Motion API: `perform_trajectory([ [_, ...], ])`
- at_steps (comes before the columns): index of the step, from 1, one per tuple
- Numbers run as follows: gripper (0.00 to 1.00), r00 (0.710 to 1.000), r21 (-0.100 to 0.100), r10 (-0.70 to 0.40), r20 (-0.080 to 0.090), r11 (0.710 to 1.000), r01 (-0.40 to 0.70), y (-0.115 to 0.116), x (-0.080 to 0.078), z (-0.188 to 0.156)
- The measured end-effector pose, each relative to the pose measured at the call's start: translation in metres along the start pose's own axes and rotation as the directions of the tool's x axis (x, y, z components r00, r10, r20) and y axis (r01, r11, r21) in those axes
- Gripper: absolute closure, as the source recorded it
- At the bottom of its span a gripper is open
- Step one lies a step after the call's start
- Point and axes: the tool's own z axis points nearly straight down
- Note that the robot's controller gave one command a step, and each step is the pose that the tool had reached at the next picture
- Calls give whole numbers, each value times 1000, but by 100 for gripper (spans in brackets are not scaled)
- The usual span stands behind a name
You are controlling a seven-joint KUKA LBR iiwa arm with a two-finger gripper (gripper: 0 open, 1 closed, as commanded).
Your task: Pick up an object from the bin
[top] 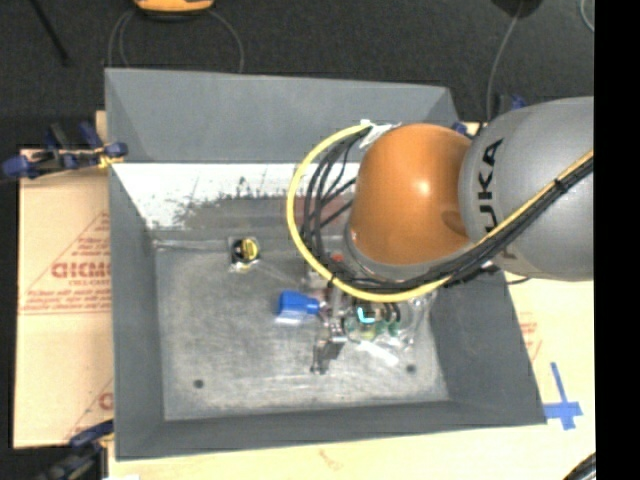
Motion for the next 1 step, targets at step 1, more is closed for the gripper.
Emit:
perform_trajectory([
  [1, 0, 1000, -1, -18, 13, 1000, 18, -33, -34, 114],
])
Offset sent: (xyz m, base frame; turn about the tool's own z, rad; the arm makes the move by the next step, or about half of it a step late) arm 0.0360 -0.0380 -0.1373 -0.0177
